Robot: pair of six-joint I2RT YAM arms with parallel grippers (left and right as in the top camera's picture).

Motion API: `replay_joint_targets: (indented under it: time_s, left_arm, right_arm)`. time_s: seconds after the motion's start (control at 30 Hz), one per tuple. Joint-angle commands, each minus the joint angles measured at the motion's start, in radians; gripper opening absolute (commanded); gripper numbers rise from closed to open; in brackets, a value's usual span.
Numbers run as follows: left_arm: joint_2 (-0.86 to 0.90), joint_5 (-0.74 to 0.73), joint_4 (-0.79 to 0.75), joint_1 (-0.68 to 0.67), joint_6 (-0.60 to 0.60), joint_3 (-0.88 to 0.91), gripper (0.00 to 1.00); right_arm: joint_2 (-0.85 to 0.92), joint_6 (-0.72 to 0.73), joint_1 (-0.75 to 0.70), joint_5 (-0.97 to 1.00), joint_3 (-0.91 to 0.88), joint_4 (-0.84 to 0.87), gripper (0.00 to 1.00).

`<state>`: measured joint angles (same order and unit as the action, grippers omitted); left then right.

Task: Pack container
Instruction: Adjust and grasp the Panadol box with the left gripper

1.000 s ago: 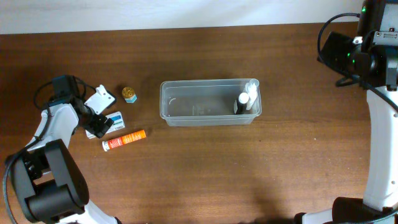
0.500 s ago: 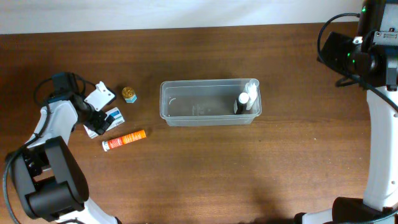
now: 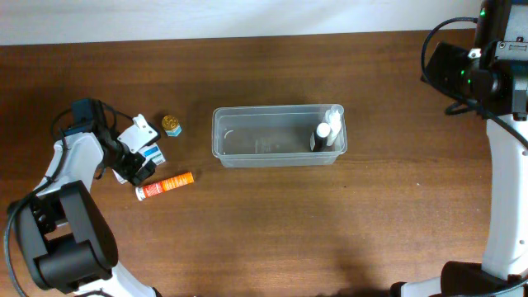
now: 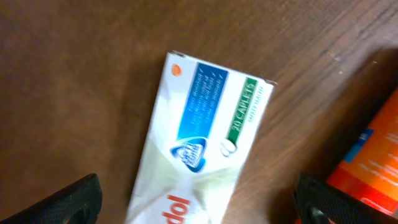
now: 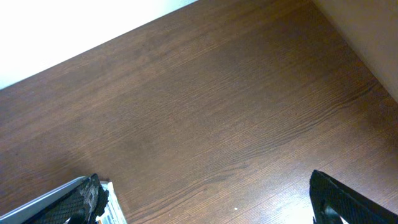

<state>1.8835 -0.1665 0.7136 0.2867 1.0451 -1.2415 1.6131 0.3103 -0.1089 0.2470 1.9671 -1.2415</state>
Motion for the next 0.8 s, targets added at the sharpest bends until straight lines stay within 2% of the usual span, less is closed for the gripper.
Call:
replay_joint_targets:
  time_s: [0.0, 0.23, 0.77]
  left_arm:
    - [0.013, -0.020, -0.042, -0.002, 0.074, -0.016, 0.98]
    - [0.020, -0.021, -0.104, -0.002, 0.075, -0.016, 0.98]
    - [0.061, -0.029, -0.091, -0.002, 0.075, -0.003, 0.98]
  right_arm:
    - [0.002, 0.001, -0.004, 0.020, 0.014, 0.002, 0.98]
    - [0.002, 0.001, -0.004, 0.020, 0.014, 0.002, 0.98]
    - [0.002, 0.001, -0.004, 0.020, 0.014, 0.002, 0.98]
